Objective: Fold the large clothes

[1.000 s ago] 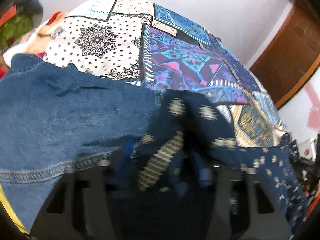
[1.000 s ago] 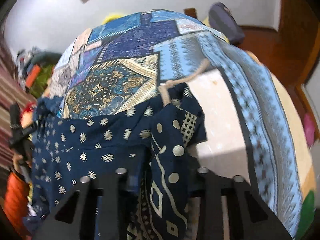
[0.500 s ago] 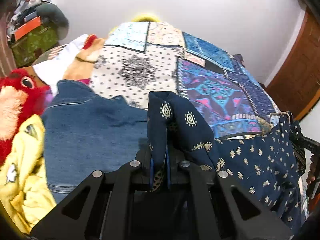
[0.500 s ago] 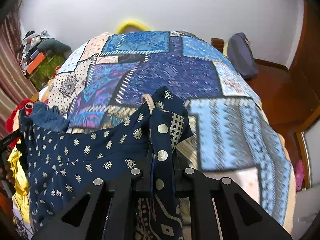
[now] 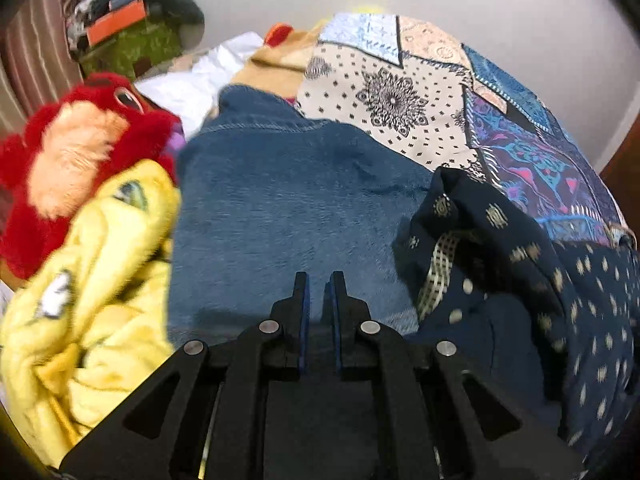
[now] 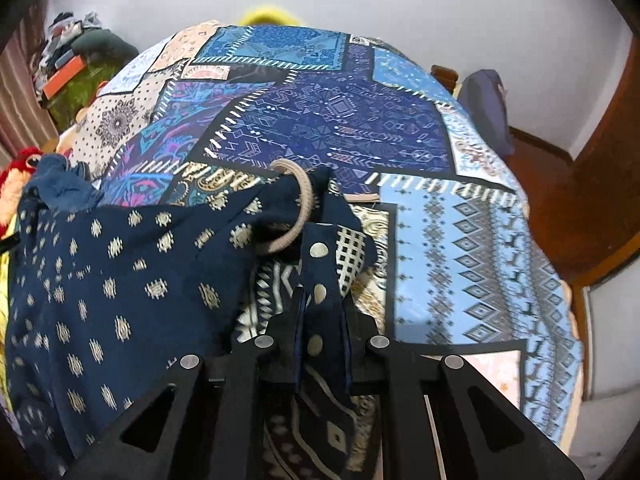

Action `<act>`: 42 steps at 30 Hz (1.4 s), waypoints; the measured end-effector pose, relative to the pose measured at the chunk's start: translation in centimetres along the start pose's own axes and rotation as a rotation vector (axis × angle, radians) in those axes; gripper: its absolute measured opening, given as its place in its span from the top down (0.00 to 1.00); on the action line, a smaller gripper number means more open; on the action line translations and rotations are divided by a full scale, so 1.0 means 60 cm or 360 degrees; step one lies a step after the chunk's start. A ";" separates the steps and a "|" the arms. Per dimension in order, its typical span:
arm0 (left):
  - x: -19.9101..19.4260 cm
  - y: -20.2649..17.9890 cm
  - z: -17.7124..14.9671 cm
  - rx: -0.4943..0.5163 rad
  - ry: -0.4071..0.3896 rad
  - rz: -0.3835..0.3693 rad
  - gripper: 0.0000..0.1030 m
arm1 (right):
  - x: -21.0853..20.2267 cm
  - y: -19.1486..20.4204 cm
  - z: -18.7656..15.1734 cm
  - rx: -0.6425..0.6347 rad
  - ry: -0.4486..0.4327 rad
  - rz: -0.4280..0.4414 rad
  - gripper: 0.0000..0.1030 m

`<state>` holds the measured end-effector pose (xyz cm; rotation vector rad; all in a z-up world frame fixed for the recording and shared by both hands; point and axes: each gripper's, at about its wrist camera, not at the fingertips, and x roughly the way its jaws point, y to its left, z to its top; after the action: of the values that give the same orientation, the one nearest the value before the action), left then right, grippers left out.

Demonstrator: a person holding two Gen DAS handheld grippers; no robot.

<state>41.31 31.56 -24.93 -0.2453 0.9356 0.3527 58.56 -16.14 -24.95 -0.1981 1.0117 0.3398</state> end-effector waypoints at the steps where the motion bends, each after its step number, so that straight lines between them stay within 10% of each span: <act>1: -0.010 0.001 -0.004 0.0027 -0.0006 0.0008 0.92 | -0.003 0.000 -0.002 -0.0013 0.0004 -0.0018 0.90; 6: -0.060 -0.007 -0.021 0.0127 -0.0017 -0.0001 0.86 | -0.019 -0.004 -0.017 -0.0042 0.0054 -0.0109 0.90; 8: -0.080 -0.013 -0.032 0.0158 -0.0025 -0.0007 0.61 | -0.023 -0.009 -0.025 -0.0030 0.0070 -0.0132 0.87; 10: -0.106 -0.023 -0.045 0.0178 -0.0053 -0.0024 0.47 | -0.027 -0.018 -0.036 -0.0009 0.0087 -0.0237 0.61; 12: -0.123 -0.031 -0.054 0.0187 -0.0055 -0.0053 0.46 | -0.039 -0.029 -0.046 0.0007 0.0043 -0.0445 0.11; 30: -0.294 -0.075 -0.159 0.0318 -0.0064 -0.0230 0.38 | -0.359 -0.050 -0.202 0.0274 -0.0217 0.0079 0.11; 42: -0.310 -0.034 -0.301 0.0339 0.0155 -0.0327 0.33 | -0.392 0.015 -0.354 0.0287 -0.0063 0.0353 0.11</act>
<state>18.71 19.77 -19.92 -0.1626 1.0255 0.0509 29.99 -26.44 -15.89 0.0845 1.0216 0.4492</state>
